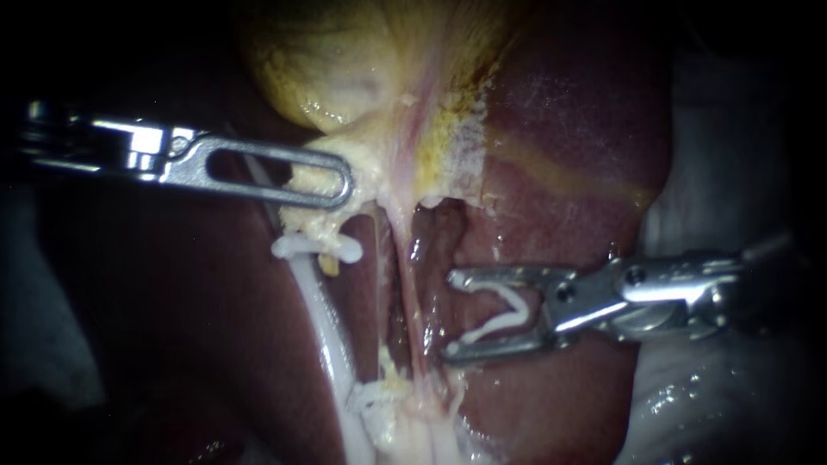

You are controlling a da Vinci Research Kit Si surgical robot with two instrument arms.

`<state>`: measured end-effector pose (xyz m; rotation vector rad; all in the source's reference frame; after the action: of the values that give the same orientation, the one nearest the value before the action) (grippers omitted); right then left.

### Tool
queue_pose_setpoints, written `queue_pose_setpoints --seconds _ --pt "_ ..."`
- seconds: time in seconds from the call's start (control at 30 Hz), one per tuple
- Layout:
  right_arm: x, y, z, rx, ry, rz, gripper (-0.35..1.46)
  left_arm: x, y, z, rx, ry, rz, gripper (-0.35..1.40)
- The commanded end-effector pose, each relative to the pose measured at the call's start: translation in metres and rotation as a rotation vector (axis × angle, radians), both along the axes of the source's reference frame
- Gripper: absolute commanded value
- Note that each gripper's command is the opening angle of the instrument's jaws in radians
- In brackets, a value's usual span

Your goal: Clipping first clip right tube

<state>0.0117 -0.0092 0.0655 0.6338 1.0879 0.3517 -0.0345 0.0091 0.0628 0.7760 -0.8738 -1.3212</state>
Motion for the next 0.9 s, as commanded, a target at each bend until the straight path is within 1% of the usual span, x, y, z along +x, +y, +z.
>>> queue_pose_setpoints --seconds 0.03,0.07,0.2,0.27,0.4,0.43,0.47,0.5,0.53,0.57,0.67,0.9 --pt "0.0004 -0.0002 0.0000 0.011 0.003 0.001 0.47 0.0000 0.0000 0.0000 0.000 0.000 0.000 -0.35" --pt "0.0007 -0.0004 0.0000 0.016 0.006 -0.001 0.47 -0.0001 0.0000 0.0000 -0.001 0.001 0.000 -0.35" --pt "0.0019 -0.0010 -0.0001 0.065 0.032 0.011 0.46 -0.0002 -0.0001 0.0001 -0.001 0.001 -0.001 -0.35" --pt "0.0023 -0.0013 -0.0001 0.070 0.040 0.005 0.45 -0.0002 -0.0001 0.0001 -0.002 0.002 -0.001 -0.35" --pt "0.0029 -0.0020 0.0001 0.087 0.039 -0.005 0.39 -0.0003 -0.0001 0.0002 -0.002 0.002 -0.001 -0.35" --pt "0.0028 -0.0021 0.0001 0.097 0.038 -0.006 0.29 -0.0003 -0.0001 0.0002 -0.002 0.002 -0.001 -0.35" --pt "0.0026 -0.0022 0.0001 0.104 0.033 0.001 0.12 -0.0003 -0.0001 0.0002 -0.002 0.002 -0.001 -0.35" --pt "0.0023 -0.0022 -0.0001 0.116 0.025 0.015 -0.05 -0.0003 -0.0001 0.0002 -0.002 0.002 -0.001 -0.35" --pt "0.0019 -0.0022 -0.0003 0.142 0.009 0.039 -0.29 -0.0003 -0.0001 0.0002 -0.002 0.002 -0.001 -0.35" --pt "0.0017 -0.0022 -0.0003 0.156 0.002 0.050 -0.35 -0.0003 -0.0001 0.0002 -0.002 0.002 -0.001 -0.35" --pt "0.0016 -0.0022 -0.0004 0.178 -0.005 0.057 -0.35 -0.0003 -0.0001 0.0002 -0.002 0.002 -0.001 -0.35" --pt "0.0016 -0.0023 -0.0003 0.177 -0.005 0.057 -0.35 -0.0002 0.0000 0.0003 -0.002 0.001 -0.001 -0.35"
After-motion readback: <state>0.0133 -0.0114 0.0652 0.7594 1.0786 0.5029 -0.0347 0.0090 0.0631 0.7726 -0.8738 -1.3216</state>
